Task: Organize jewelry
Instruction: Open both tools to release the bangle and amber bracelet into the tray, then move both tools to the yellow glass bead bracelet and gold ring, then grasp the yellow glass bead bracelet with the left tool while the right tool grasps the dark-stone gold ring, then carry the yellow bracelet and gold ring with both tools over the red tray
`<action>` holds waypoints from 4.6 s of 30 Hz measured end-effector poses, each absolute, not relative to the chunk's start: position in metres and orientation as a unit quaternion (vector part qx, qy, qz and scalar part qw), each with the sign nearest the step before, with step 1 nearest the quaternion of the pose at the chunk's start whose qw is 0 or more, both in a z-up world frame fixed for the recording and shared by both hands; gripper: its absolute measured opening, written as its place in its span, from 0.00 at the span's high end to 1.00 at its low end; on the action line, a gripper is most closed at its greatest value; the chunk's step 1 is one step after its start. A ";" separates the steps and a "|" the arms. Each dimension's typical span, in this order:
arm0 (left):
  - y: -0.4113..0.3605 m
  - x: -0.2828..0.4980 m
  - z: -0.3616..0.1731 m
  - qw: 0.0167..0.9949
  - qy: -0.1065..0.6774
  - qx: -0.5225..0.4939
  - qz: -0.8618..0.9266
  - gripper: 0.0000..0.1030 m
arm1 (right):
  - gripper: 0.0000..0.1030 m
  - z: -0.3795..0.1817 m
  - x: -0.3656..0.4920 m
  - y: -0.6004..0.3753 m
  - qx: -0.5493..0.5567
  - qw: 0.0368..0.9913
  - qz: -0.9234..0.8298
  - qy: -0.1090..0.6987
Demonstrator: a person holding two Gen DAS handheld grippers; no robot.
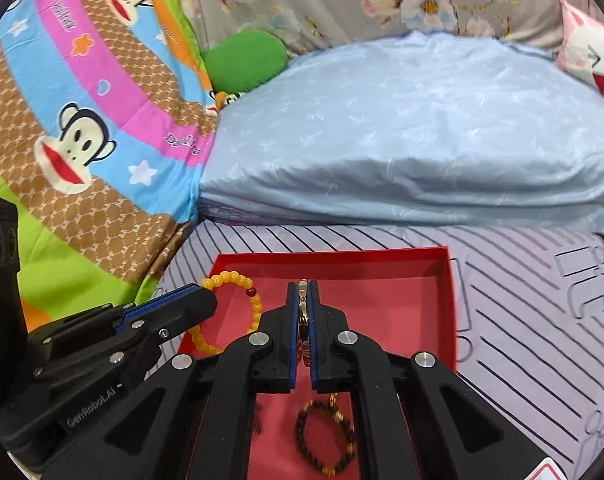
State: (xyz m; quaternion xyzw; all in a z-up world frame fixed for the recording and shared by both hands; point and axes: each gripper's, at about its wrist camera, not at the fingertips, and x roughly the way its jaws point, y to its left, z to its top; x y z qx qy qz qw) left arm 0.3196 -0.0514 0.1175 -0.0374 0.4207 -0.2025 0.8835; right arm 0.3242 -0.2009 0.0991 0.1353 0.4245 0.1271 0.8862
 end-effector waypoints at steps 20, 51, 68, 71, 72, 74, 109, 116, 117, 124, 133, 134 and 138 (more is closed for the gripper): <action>-0.039 0.360 0.062 0.891 0.441 -0.011 -0.107 0.67 | 0.81 0.061 0.341 -0.211 0.093 0.887 0.057 0.449; -0.011 0.213 0.116 0.906 0.401 -0.028 -0.131 0.64 | 0.67 0.113 0.184 -0.195 0.084 0.904 0.083 0.411; 0.025 0.109 0.083 0.895 0.428 -0.039 -0.117 0.59 | 0.67 0.083 0.073 -0.199 0.082 0.891 0.063 0.443; 0.027 0.099 0.071 0.889 0.441 -0.038 -0.114 0.59 | 0.67 0.077 0.060 -0.197 0.081 0.887 0.062 0.450; 0.027 0.096 0.066 0.887 0.445 -0.038 -0.114 0.59 | 0.67 0.075 0.056 -0.197 0.079 0.887 0.060 0.452; 0.026 0.089 0.057 0.885 0.452 -0.035 -0.112 0.59 | 0.67 0.071 0.050 -0.196 0.077 0.885 0.057 0.455; 0.008 0.073 0.014 0.863 0.488 -0.029 -0.124 0.91 | 0.68 0.018 0.046 -0.171 0.040 0.874 0.055 0.481; 0.008 0.071 0.014 0.864 0.488 -0.028 -0.122 0.91 | 0.86 0.017 0.046 -0.173 0.042 0.873 0.059 0.482; 0.008 0.071 0.014 0.864 0.488 -0.028 -0.122 0.91 | 0.86 0.017 0.047 -0.173 0.043 0.873 0.060 0.482; 0.012 0.070 0.016 0.858 0.494 -0.050 -0.131 0.91 | 0.86 0.022 0.043 -0.175 0.054 0.875 0.063 0.478; 0.008 0.066 0.039 0.861 0.483 -0.054 -0.148 0.91 | 0.86 0.044 0.039 -0.178 0.067 0.881 0.074 0.463; 0.007 0.065 0.044 0.863 0.479 -0.055 -0.150 0.91 | 0.86 0.046 0.040 -0.178 0.069 0.881 0.075 0.461; 0.001 0.066 0.064 0.868 0.466 -0.050 -0.166 0.91 | 0.86 0.056 0.043 -0.179 0.073 0.884 0.078 0.455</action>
